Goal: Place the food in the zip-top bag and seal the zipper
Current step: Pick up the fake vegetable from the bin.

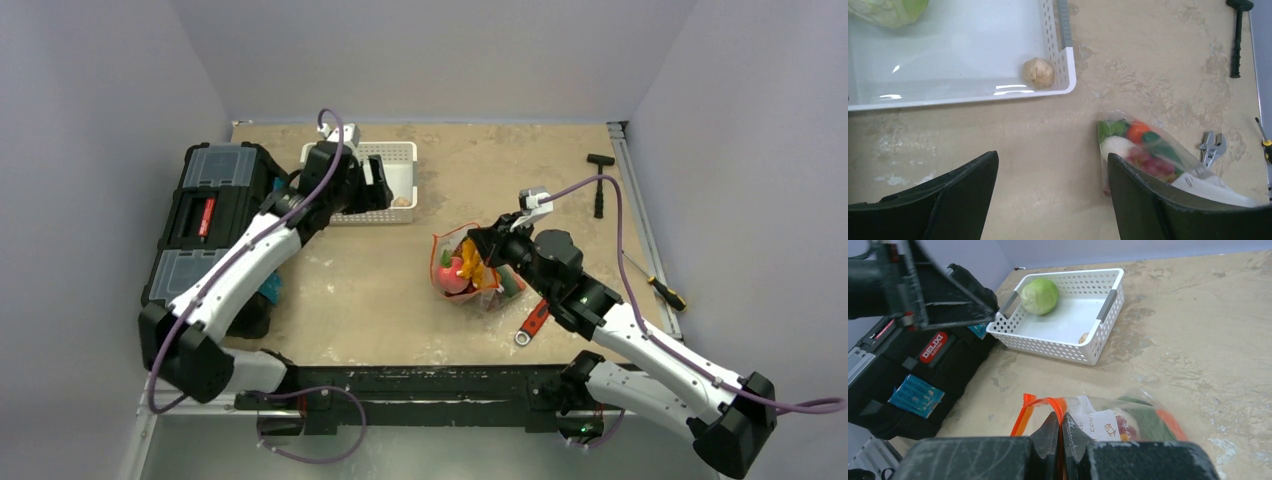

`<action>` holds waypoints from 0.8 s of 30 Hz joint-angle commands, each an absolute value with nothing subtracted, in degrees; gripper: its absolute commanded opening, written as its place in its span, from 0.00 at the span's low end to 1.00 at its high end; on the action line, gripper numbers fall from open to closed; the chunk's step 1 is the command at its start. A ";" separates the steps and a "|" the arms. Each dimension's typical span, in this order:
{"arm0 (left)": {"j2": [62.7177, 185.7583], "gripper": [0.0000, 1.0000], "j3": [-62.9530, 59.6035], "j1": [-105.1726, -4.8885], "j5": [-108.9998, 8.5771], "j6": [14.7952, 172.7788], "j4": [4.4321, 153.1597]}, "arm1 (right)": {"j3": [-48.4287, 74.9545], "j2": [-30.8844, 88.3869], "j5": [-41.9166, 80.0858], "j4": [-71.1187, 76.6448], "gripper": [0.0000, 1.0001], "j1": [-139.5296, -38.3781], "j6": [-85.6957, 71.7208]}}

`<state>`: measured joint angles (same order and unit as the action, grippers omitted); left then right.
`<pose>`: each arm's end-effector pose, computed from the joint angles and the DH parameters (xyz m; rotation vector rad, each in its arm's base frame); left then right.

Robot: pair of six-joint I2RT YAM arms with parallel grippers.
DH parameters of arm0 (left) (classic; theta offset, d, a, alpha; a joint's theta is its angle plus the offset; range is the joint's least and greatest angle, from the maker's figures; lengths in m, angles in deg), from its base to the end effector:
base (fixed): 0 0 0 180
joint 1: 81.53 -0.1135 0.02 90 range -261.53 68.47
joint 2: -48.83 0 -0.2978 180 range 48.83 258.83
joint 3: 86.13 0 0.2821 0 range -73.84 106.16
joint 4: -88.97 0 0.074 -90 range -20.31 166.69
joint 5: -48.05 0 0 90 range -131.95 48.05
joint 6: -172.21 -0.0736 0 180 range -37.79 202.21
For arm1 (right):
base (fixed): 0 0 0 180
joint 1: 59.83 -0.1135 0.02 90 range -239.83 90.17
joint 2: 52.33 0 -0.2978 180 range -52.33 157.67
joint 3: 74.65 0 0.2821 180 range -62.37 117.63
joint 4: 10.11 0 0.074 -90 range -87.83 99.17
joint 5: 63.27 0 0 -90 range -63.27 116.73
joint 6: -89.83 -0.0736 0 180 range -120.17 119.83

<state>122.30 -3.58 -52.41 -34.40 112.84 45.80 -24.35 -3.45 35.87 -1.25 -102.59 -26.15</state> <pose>0.2978 -0.1548 0.3611 -0.1058 2.1934 -0.4546 0.1927 0.1622 0.3258 -0.1341 1.7527 0.7533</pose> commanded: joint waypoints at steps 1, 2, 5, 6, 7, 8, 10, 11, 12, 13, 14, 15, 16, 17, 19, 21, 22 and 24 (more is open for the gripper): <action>132.17 0.79 3.41 -58.19 -44.91 114.47 50.47 | -23.52 -4.10 37.30 -4.95 0.00 -102.87 -24.82; 134.64 0.78 5.16 -59.27 -46.71 114.79 50.17 | -23.52 -4.08 37.10 -5.03 0.00 -102.87 -24.79; 142.93 0.76 9.93 -61.65 -50.99 114.86 49.67 | -23.57 -4.01 36.65 -5.11 0.00 -102.77 -24.67; 145.24 0.75 11.32 -62.36 -51.75 114.74 49.78 | -23.58 -3.93 36.57 -5.18 0.00 -102.84 -24.64; 147.43 0.74 12.65 -62.94 -52.85 114.43 49.75 | -23.61 -3.88 36.40 -5.21 0.00 -102.82 -24.63; 149.94 0.70 14.50 -63.61 -53.86 113.91 49.17 | -23.63 -3.82 36.44 -5.21 0.00 -102.81 -24.59; 154.45 0.67 18.12 -64.17 -54.09 113.00 47.73 | -23.74 -3.66 36.36 -5.30 0.00 -102.81 -24.49; 156.65 0.66 19.85 -64.35 -54.43 112.31 47.34 | -23.78 -3.69 36.34 -5.30 0.00 -102.81 -24.42; 158.81 0.66 21.59 -64.45 -55.41 111.77 46.58 | -23.85 -3.64 36.31 -5.30 0.00 -102.79 -24.36; 161.13 0.65 23.78 -64.48 -56.46 111.23 45.41 | -23.87 -3.59 36.31 -5.30 0.00 -102.80 -24.29; 163.29 0.63 25.99 -64.48 -58.22 110.61 44.52 | -23.95 -3.56 36.32 -5.30 0.00 -102.81 -24.16; 165.14 0.62 27.51 -64.48 -58.97 110.22 43.70 | -23.98 -3.57 36.31 -5.30 0.00 -102.81 -24.07; 166.53 0.61 28.68 -64.48 -59.38 110.07 43.32 | -24.04 -3.55 36.35 -5.32 0.00 -102.81 -23.88; 167.53 0.61 29.28 -64.48 -59.70 110.02 43.29 | -23.98 -3.47 36.31 -5.34 0.00 -102.81 -23.80; 169.29 0.60 30.21 -64.48 -60.10 109.92 43.25 | -23.95 -3.31 36.22 -5.31 0.00 -102.81 -23.65; 170.74 0.59 30.35 -64.48 -60.32 109.80 43.27 | -24.11 -3.16 36.05 -5.62 0.00 -102.81 -23.76; 171.24 0.59 30.20 -64.41 -60.28 109.64 43.20 | -24.28 -3.12 35.94 -5.78 0.00 -102.81 -23.83; 172.12 0.59 29.54 -64.39 -60.19 109.54 43.25 | -24.31 -2.96 35.71 -6.00 0.00 -102.78 -23.90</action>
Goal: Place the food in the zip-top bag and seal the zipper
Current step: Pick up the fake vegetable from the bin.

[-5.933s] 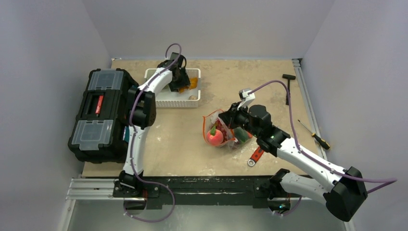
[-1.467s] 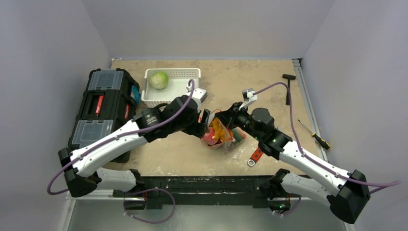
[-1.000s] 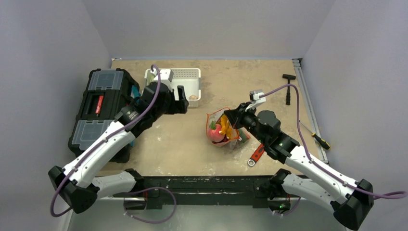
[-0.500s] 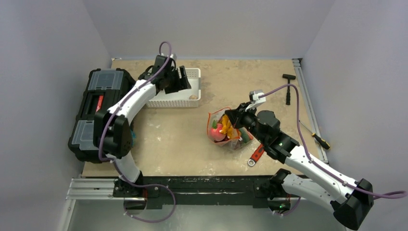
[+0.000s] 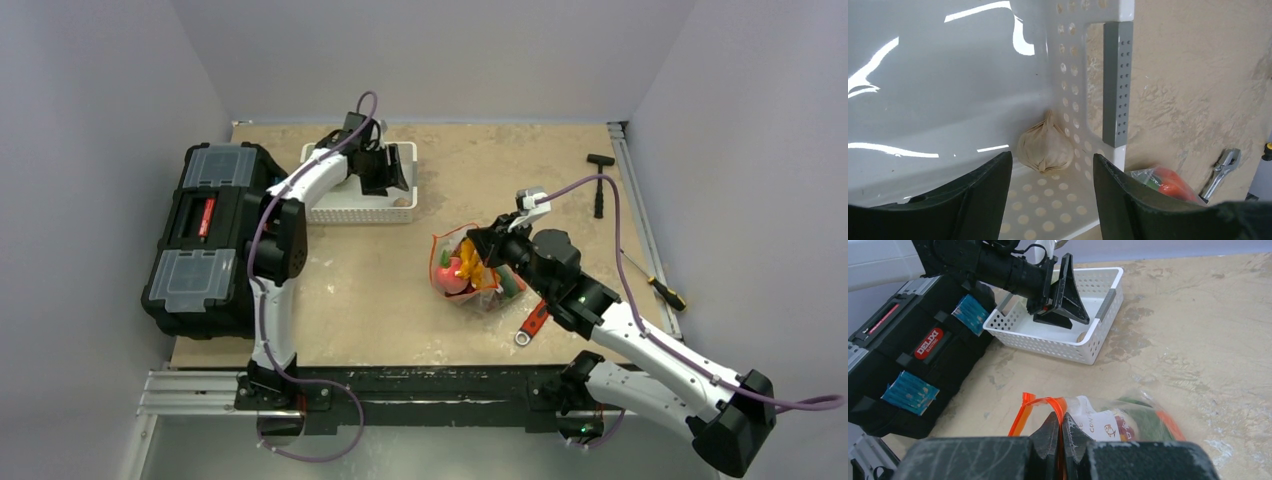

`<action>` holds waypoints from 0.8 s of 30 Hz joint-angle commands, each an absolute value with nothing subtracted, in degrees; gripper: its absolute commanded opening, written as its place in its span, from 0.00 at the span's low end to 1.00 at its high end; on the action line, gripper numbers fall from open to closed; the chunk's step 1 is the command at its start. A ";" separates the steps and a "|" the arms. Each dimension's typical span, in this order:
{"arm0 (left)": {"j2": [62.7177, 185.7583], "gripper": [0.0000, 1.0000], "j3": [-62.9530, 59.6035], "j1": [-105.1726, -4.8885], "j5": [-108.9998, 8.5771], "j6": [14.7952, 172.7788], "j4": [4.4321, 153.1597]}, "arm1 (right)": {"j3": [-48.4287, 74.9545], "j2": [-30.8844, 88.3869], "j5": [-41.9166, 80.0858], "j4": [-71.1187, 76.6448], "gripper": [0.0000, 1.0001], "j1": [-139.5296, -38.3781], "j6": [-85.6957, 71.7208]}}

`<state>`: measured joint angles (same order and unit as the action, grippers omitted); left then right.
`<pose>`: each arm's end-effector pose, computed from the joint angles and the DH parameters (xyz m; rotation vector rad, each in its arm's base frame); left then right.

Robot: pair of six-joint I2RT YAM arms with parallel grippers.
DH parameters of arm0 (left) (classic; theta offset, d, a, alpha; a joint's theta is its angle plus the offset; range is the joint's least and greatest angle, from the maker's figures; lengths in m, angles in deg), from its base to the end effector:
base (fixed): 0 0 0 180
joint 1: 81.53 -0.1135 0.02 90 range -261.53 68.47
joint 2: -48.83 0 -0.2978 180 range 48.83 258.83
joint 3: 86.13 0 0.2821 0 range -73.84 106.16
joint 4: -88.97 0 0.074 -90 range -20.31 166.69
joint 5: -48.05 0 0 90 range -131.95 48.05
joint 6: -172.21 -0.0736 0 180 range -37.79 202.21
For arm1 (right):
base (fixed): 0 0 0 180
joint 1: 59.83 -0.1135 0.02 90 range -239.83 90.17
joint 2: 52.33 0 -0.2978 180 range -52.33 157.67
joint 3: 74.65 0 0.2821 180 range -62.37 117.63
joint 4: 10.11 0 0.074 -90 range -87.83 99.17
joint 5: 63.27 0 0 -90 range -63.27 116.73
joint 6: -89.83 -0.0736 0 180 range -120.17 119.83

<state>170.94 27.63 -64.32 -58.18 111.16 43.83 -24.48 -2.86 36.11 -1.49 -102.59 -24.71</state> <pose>0.5131 -0.1805 0.2085 -0.1433 2.5817 -0.6728 0.1945 0.1635 0.3231 -0.1544 1.7556 0.7279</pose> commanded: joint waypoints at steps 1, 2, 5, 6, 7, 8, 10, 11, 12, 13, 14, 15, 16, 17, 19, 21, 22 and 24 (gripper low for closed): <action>172.59 0.59 29.39 -64.39 -60.62 109.46 43.34 | -24.31 -2.95 35.67 -5.93 0.00 -102.73 -23.84; 173.29 0.60 29.37 -64.39 -61.13 109.38 43.35 | -24.23 -2.94 35.69 -5.84 0.00 -102.67 -23.85; 174.45 0.58 29.19 -64.15 -61.65 109.04 43.22 | -24.55 -3.01 35.46 -6.19 0.00 -102.72 -23.89; 174.65 0.58 28.93 -64.09 -61.54 109.08 43.31 | -24.56 -2.90 35.31 -6.33 0.00 -102.72 -23.95; 174.87 0.58 28.52 -64.05 -61.60 109.17 43.65 | -24.51 -2.81 35.19 -6.30 0.00 -102.72 -23.91; 175.05 0.56 28.18 -63.97 -61.90 109.23 44.04 | -24.31 -2.73 35.30 -6.04 0.00 -102.70 -23.94; 175.51 0.52 27.89 -63.95 -62.47 109.28 44.27 | -24.26 -2.67 35.55 -5.90 0.00 -102.70 -23.91; 175.63 0.51 27.76 -63.89 -62.52 109.23 44.34 | -24.49 -2.67 35.42 -6.15 0.00 -102.66 -24.01; 175.59 0.51 27.47 -63.87 -62.56 109.34 44.46 | -24.63 -2.67 35.11 -6.36 0.00 -102.63 -24.06; 175.51 0.50 26.93 -63.80 -62.71 109.48 44.93 | -24.66 -2.67 34.82 -6.44 0.00 -102.63 -24.10; 175.47 0.51 26.42 -63.71 -63.02 109.65 45.44 | -24.56 -2.55 34.83 -6.36 0.00 -102.63 -24.10; 175.59 0.53 26.32 -63.71 -63.59 109.71 45.65 | -24.30 -2.44 35.10 -6.14 0.00 -102.63 -23.97; 175.80 0.53 26.50 -63.61 -64.14 109.65 45.62 | -24.28 -2.33 35.31 -5.92 0.00 -102.63 -23.91; 175.91 0.54 26.48 -63.60 -64.37 109.59 45.52 | -24.34 -2.34 35.48 -5.96 0.00 -102.63 -23.90; 175.48 0.54 25.58 -63.56 -64.16 109.61 45.83 | -24.73 -2.41 34.97 -6.62 0.00 -102.63 -24.16; 174.89 0.52 24.53 -63.56 -64.32 109.71 46.44 | -24.46 -2.20 34.66 -6.36 0.00 -102.52 -24.16; 174.79 0.51 24.37 -63.54 -64.51 109.61 46.58 | -24.26 -2.15 34.98 -5.87 0.00 -102.48 -24.06; 174.44 0.46 24.25 -63.56 -64.69 109.19 46.47 | -24.50 -2.14 35.51 -6.06 0.00 -102.46 -24.04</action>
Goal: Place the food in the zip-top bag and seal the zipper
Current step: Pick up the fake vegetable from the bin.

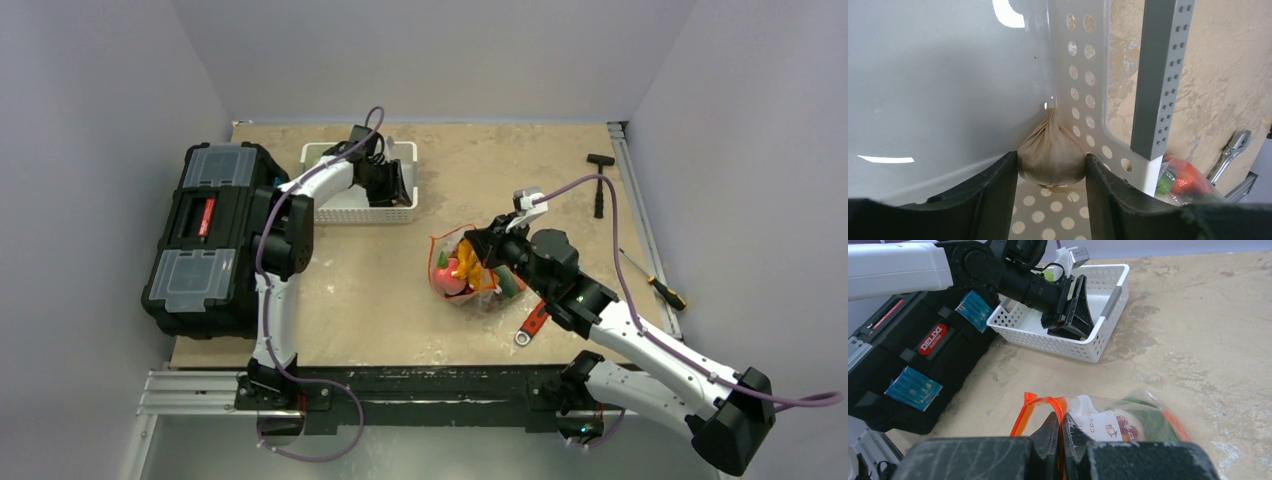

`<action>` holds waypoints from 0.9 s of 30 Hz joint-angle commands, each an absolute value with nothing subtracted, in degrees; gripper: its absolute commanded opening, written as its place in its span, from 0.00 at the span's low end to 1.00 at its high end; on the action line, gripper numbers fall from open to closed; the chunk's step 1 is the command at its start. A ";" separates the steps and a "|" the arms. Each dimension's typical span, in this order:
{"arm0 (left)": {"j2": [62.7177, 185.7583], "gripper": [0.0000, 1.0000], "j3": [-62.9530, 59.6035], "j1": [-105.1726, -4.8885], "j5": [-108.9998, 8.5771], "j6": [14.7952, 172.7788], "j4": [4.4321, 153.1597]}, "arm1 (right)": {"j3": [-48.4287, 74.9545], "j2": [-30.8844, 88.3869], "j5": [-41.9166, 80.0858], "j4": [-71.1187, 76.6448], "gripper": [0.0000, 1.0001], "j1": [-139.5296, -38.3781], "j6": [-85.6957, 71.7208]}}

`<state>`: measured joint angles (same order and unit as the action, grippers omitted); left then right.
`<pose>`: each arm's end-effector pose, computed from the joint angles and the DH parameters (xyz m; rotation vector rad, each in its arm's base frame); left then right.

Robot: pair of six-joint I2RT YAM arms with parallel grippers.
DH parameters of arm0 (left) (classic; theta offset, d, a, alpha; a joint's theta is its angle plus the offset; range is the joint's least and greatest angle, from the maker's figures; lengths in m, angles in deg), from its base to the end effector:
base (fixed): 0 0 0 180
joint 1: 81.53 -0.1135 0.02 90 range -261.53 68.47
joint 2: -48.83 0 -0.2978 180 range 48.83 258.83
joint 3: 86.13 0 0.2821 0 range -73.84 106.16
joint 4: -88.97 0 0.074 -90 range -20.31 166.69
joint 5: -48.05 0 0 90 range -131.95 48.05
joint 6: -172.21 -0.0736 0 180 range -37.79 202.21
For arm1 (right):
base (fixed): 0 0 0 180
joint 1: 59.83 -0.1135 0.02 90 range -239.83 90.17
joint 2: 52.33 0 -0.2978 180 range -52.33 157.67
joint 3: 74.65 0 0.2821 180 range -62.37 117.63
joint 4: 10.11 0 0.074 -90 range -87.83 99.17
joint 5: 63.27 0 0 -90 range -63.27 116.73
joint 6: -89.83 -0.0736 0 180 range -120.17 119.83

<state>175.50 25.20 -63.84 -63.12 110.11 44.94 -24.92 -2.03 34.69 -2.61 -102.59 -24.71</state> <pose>0.5088 -0.1902 0.1550 -0.1023 2.6943 -0.7496 0.1958 0.1672 0.3192 -0.1742 1.7602 0.7471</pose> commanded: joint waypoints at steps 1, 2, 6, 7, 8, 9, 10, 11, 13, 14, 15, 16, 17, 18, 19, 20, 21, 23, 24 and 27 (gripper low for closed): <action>174.06 0.40 24.13 -63.60 -64.68 108.91 46.40 | -24.67 -2.22 35.24 -6.42 0.00 -102.46 -24.14; 173.60 0.34 23.82 -63.60 -64.82 108.85 46.52 | -24.78 -2.23 34.56 -6.66 0.00 -102.45 -24.23; 170.51 0.23 24.07 -63.68 -62.87 107.36 45.09 | -24.13 -1.97 34.89 -5.71 0.00 -102.45 -24.10; 169.27 0.21 24.15 -63.69 -61.74 106.90 44.54 | -24.37 -2.05 34.87 -6.05 0.00 -102.41 -24.16; 167.87 0.20 24.03 -63.69 -60.47 106.49 44.00 | -24.57 -2.12 34.64 -6.47 0.00 -102.37 -24.31; 166.27 0.18 23.83 -63.69 -59.17 106.20 43.48 | -24.53 -2.08 34.21 -6.60 0.00 -102.39 -24.42; 164.56 0.18 23.50 -63.69 -57.90 106.00 43.13 | -24.30 -1.99 34.04 -6.44 0.00 -102.36 -24.51; 162.58 0.17 23.13 -63.69 -56.66 105.87 42.78 | -23.99 -1.92 34.14 -6.02 0.00 -102.37 -24.48; 158.42 0.17 21.99 -63.69 -54.81 105.81 42.67 | -24.00 -1.87 34.68 -5.78 0.00 -102.36 -24.39; 156.02 0.17 20.93 -63.67 -54.49 106.14 42.68 | -24.17 -1.88 34.67 -6.14 0.00 -102.36 -24.39; 153.48 0.17 19.26 -63.69 -54.77 106.78 43.02 | -24.18 -1.88 34.32 -6.37 0.00 -102.37 -24.55; 149.76 0.16 17.36 -63.61 -55.85 107.78 44.13 | -23.93 -1.74 33.90 -6.41 0.00 -102.37 -24.72; 146.77 0.16 14.75 -63.41 -57.19 108.96 45.62 | -23.61 -1.59 33.58 -6.25 0.00 -102.37 -24.90; 144.26 0.16 12.12 -63.19 -59.14 110.25 47.50 | -23.39 -1.49 33.46 -5.93 0.00 -102.32 -25.08; 141.51 0.16 9.82 -62.71 -60.75 111.52 49.49 | -23.32 -1.52 33.41 -5.95 0.00 -102.36 -25.24; 139.27 0.16 7.71 -61.95 -61.90 111.91 50.20 | -23.45 -1.53 33.30 -6.23 0.00 -102.37 -25.31; 136.77 0.16 6.03 -60.76 -62.38 112.09 50.39 | -23.58 -1.56 33.10 -6.51 0.00 -102.41 -25.33; 132.27 0.16 2.03 -57.76 -62.46 112.07 50.16 | -23.13 -1.49 32.90 -5.92 0.00 -102.37 -25.36; 129.94 0.16 0.45 -56.14 -62.36 112.24 50.19 | -22.74 -1.60 32.98 -5.44 0.00 -102.37 -25.46; 123.74 0.16 -5.44 -50.50 -62.33 113.66 52.88 | -23.25 -2.11 32.71 -5.95 0.00 -102.32 -26.11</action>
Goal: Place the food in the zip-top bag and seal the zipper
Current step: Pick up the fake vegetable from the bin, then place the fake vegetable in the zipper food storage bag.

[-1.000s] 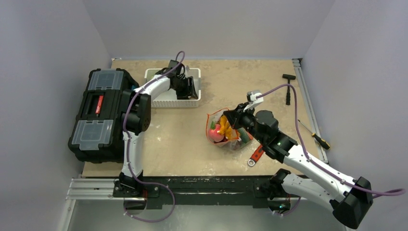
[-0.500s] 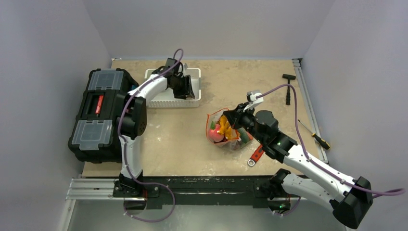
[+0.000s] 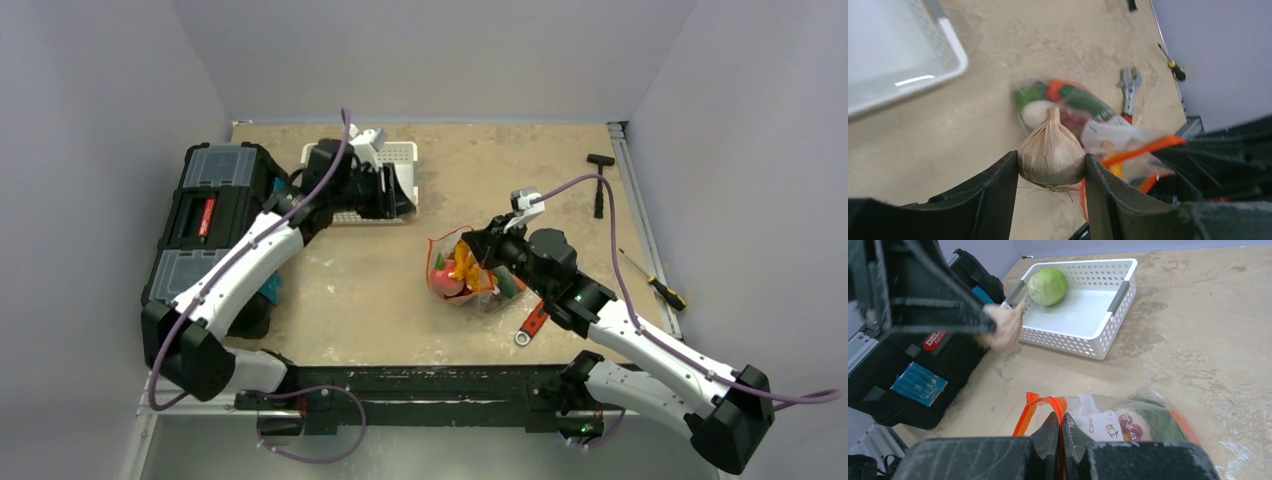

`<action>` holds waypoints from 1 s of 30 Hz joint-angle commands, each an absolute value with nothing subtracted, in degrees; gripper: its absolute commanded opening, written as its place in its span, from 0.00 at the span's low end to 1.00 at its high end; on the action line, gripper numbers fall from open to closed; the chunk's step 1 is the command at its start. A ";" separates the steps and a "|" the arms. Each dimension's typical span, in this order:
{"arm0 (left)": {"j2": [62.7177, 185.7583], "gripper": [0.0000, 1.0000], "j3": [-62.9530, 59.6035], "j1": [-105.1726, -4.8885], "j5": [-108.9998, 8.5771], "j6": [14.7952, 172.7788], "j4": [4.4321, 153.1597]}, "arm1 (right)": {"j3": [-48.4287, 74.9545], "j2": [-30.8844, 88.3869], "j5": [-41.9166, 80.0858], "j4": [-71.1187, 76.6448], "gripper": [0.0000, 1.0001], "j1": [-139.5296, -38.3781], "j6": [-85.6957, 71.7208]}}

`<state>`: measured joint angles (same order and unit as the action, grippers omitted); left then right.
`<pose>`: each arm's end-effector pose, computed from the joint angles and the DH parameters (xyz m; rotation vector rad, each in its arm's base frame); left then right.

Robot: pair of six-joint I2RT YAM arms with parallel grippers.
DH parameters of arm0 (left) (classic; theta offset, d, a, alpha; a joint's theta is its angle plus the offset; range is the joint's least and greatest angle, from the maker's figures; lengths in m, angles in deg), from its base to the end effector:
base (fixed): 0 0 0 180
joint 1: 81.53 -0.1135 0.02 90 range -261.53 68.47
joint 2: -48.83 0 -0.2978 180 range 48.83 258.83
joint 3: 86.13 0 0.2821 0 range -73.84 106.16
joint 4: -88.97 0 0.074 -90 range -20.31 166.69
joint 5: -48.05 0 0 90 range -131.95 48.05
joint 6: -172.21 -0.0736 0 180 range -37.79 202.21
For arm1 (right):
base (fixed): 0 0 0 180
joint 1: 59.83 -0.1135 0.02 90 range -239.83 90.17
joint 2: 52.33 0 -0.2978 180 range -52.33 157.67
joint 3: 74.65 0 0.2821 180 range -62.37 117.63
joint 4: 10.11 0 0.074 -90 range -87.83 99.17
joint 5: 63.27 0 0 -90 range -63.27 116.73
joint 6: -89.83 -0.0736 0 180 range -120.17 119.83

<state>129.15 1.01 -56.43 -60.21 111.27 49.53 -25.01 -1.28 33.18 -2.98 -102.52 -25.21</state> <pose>0.3264 -0.1784 0.3630 0.1192 2.2396 -0.8763 0.1969 0.1704 0.3163 -0.1877 1.7720 0.7707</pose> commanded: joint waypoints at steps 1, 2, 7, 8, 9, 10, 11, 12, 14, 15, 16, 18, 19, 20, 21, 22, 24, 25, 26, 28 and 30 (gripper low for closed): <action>121.98 0.16 -7.33 -48.64 -61.91 114.46 53.94 | -23.29 -2.14 32.48 -6.10 0.00 -102.36 -26.30; 120.42 0.16 -8.90 -46.92 -61.64 115.41 55.07 | -23.03 -2.14 32.22 -5.98 0.00 -102.37 -26.60; 115.08 0.17 -13.57 -38.26 -58.63 118.43 60.17 | -21.92 -2.80 30.51 -5.20 0.00 -102.36 -28.40; 114.90 0.17 -14.10 -37.04 -57.63 118.73 61.03 | -21.78 -2.98 30.18 -5.10 0.00 -102.37 -28.75; 115.20 0.17 -14.36 -36.17 -57.06 119.23 61.75 | -21.54 -3.10 29.97 -4.77 0.00 -102.41 -29.16; 115.84 0.17 -14.42 -35.56 -56.87 119.78 62.42 | -21.18 -3.12 29.64 -4.43 0.00 -102.37 -29.60; 116.70 0.17 -14.20 -35.22 -56.93 120.35 62.70 | -20.78 -3.31 29.31 -4.05 0.00 -102.37 -29.81; 117.83 0.17 -13.64 -34.91 -57.14 120.51 62.78 | -20.61 -3.49 28.83 -3.99 0.00 -102.33 -30.26; 119.76 0.18 -12.05 -34.10 -57.22 120.33 62.75 | -20.74 -4.05 28.03 -4.27 0.00 -102.36 -31.43; 120.75 0.18 -11.45 -33.84 -57.47 120.36 62.64 | -20.79 -4.27 27.70 -4.32 0.00 -102.37 -31.97; 121.51 0.18 -11.15 -33.56 -57.69 120.40 62.90 | -20.72 -4.48 27.43 -4.07 0.00 -102.37 -32.45; 122.88 0.18 -10.93 -32.91 -57.81 120.63 63.51 | -20.71 -4.84 27.01 -4.10 0.00 -102.36 -33.64; 123.46 0.17 -10.96 -32.72 -57.84 120.88 63.77 | -20.71 -4.93 26.99 -4.19 0.00 -102.37 -34.12; 124.06 0.17 -11.00 -32.52 -57.94 121.29 64.44 | -20.67 -4.95 26.95 -4.35 0.00 -102.37 -34.51; 124.53 0.17 -11.01 -32.36 -58.33 121.66 65.33 | -20.64 -4.81 25.91 -4.56 0.00 -102.37 -34.87; 124.98 0.17 -10.85 -32.23 -58.81 121.93 66.30 | -20.58 -4.60 25.17 -4.80 0.00 -102.36 -35.25; 126.11 0.18 -9.86 -31.55 -59.22 122.19 66.96 | -20.53 -4.04 24.07 -5.31 0.00 -102.37 -36.00; 126.57 0.18 -9.47 -31.19 -59.22 122.27 67.27 | -20.42 -3.85 23.74 -5.49 0.00 -102.37 -36.48; 126.94 0.18 -9.21 -30.79 -58.95 122.33 67.52 | -20.44 -3.74 23.32 -5.86 0.00 -102.37 -36.92; 127.77 0.21 -9.07 -30.32 -58.19 122.66 67.84 | -20.40 -3.64 22.69 -6.48 0.00 -102.37 -37.74; 128.50 0.26 -9.24 -30.16 -57.13 123.16 67.66 | -20.36 -3.72 22.28 -6.82 0.00 -102.37 -38.27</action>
<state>127.55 -11.76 -30.96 -58.11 121.87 63.63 -24.07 -3.16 25.12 -0.82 -102.48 -35.42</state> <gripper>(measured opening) 0.465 0.003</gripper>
